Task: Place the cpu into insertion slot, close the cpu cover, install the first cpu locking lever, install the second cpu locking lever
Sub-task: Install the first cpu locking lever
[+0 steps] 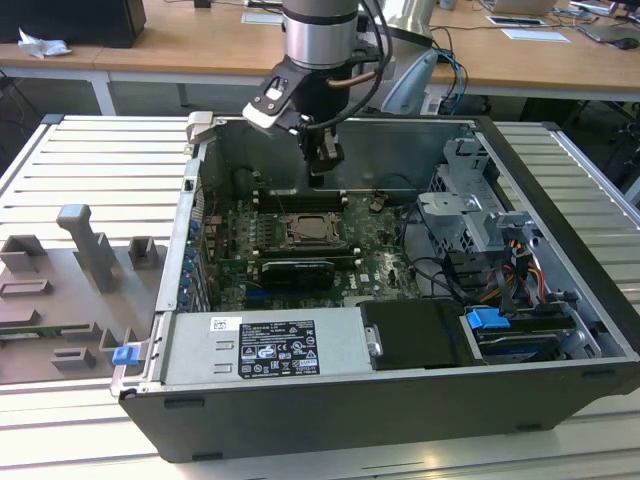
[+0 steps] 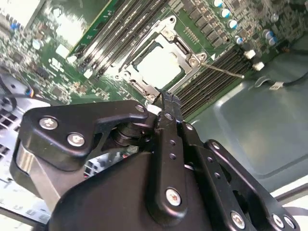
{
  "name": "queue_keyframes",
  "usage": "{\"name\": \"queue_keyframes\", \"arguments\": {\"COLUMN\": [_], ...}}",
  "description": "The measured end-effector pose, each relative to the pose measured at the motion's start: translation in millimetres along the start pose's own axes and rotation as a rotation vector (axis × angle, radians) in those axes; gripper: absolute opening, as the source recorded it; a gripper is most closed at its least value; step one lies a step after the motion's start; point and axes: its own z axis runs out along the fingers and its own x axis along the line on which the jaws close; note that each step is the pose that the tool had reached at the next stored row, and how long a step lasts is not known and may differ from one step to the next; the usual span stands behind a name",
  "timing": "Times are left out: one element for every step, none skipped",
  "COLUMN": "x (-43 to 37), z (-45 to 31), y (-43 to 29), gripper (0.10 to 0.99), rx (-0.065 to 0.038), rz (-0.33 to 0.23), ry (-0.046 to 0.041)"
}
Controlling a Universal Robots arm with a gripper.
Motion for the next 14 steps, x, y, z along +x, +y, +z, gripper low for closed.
{"name": "queue_keyframes", "arguments": {"x": [0.0, 0.0, 0.0, 0.0, 0.0, 0.0, 0.0, 0.0, 0.0, 0.0, 0.0, 0.0, 0.0, 0.0], "z": [0.0, 0.0, 0.0, 0.0, 0.0, 0.1, 0.1, 0.1, 0.1, 0.1, 0.2, 0.2, 0.2, 0.2], "y": [0.0, 0.0, 0.0, 0.0, 0.0, 0.0, 0.0, 0.0, 0.0, 0.0, 0.0, 0.0, 0.0, 0.0], "gripper": [0.106, 0.106, 0.106, 0.106, 0.106, 0.106, 0.106, 0.106, 0.106, 0.106, 0.106, 0.106, 0.106, 0.106], "rx": [0.001, 0.002, 0.002, 0.002, 0.003, 0.003, 0.004, 0.004, 0.004, 0.005, 0.005, 0.006, 0.006, 0.006], "rz": [-0.051, -0.084, -0.118, -0.134, -0.157, -0.183, -0.201, -0.219, -0.244, -0.264, -0.286, -0.319, -0.341, -0.36], "ry": [0.0024, 0.0039, 0.0055, 0.0062, 0.0073, 0.0086, 0.0094, 0.0102, 0.0113, 0.0123, 0.0133, 0.0148, 0.0159, 0.0167]}}
